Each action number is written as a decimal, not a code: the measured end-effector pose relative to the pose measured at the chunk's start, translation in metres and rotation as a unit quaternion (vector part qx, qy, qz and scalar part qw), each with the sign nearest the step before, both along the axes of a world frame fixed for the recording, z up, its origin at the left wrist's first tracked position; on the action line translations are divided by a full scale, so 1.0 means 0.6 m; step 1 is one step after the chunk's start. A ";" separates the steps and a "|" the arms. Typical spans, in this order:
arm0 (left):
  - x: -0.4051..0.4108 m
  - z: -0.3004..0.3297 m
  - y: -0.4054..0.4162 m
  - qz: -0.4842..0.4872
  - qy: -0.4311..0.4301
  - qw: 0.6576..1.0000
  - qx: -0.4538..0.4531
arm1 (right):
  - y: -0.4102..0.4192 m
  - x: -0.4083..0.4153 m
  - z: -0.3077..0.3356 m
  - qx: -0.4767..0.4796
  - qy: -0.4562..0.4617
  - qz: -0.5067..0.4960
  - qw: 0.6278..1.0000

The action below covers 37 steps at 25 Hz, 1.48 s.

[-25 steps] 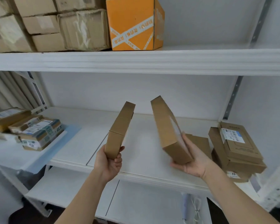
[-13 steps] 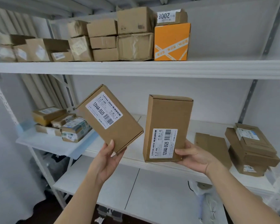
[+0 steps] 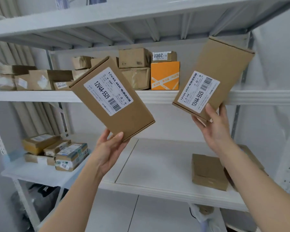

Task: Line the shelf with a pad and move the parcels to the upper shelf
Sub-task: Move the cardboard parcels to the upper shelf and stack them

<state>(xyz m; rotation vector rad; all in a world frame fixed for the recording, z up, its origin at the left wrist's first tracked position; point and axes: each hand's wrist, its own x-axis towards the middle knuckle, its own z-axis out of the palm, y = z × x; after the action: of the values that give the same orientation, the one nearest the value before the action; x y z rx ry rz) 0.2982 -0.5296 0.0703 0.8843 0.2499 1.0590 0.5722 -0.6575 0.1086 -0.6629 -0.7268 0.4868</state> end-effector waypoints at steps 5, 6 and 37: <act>0.062 0.084 -0.021 -0.011 0.009 0.998 0.066 | -0.020 0.021 0.080 -0.023 -0.045 -0.204 0.978; 0.077 0.101 -0.026 -0.011 0.011 0.997 0.078 | -0.021 0.031 0.094 -0.036 -0.055 -0.235 0.970; 0.409 0.270 -0.033 0.070 0.064 0.992 0.084 | 0.064 0.217 0.208 -0.075 -0.207 -0.135 0.966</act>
<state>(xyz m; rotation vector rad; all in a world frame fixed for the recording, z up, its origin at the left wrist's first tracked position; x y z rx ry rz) 0.5434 -0.5495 0.2322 1.1003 0.3371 1.1683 0.7022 -0.6189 0.2334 -1.0080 -0.9802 0.1501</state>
